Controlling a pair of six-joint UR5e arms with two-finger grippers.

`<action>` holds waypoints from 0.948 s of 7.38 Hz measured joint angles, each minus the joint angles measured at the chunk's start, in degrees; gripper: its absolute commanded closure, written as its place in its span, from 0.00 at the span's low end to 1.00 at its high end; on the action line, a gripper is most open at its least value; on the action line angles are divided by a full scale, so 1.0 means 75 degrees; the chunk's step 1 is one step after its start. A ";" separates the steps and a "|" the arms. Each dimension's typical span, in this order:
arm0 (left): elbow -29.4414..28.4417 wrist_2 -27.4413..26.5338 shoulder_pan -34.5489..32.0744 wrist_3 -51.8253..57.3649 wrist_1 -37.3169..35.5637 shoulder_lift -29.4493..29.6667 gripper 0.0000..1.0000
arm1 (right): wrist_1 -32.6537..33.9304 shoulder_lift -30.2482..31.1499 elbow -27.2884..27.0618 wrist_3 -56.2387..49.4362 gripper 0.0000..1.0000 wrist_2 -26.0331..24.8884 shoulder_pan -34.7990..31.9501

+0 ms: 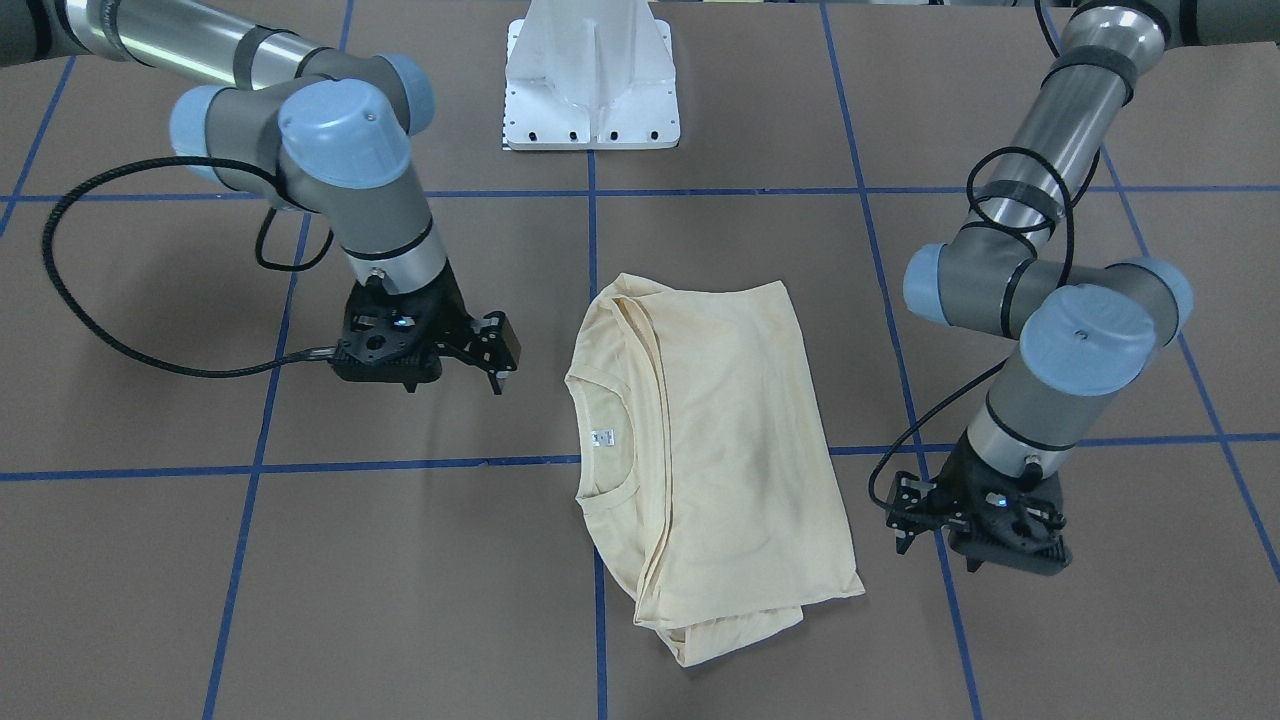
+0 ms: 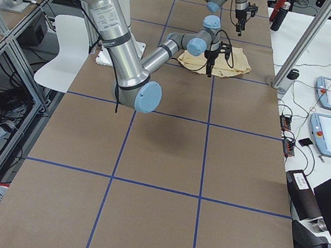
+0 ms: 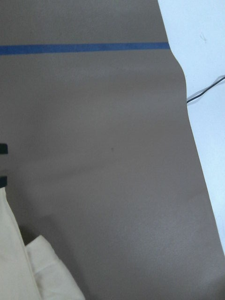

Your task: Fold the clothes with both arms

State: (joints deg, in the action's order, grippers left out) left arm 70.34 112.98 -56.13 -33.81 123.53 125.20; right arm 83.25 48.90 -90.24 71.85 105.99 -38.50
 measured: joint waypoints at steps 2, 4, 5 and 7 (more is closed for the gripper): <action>0.0438 0.0068 -0.0043 0.0049 0.0018 -0.0350 0.00 | 0.0509 -0.1268 0.1014 0.0306 0.01 -0.0319 0.0564; 0.0520 0.0080 -0.0050 0.0052 0.0027 -0.0423 0.00 | 0.0815 -0.2497 0.2362 0.0333 0.05 -0.0641 0.1041; 0.0561 0.0079 -0.0051 0.0039 0.0028 -0.0447 0.00 | 0.0851 -0.2909 0.2952 0.0285 0.10 -0.0813 0.1232; 0.0599 0.0077 -0.0052 -0.0001 0.0032 -0.0460 0.00 | 0.0887 -0.3192 0.3492 -0.0278 0.18 -0.0932 0.1413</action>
State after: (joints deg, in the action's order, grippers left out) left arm 74.83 113.56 -56.51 -33.82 123.77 121.75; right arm 89.90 24.95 -64.05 69.77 99.00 -27.91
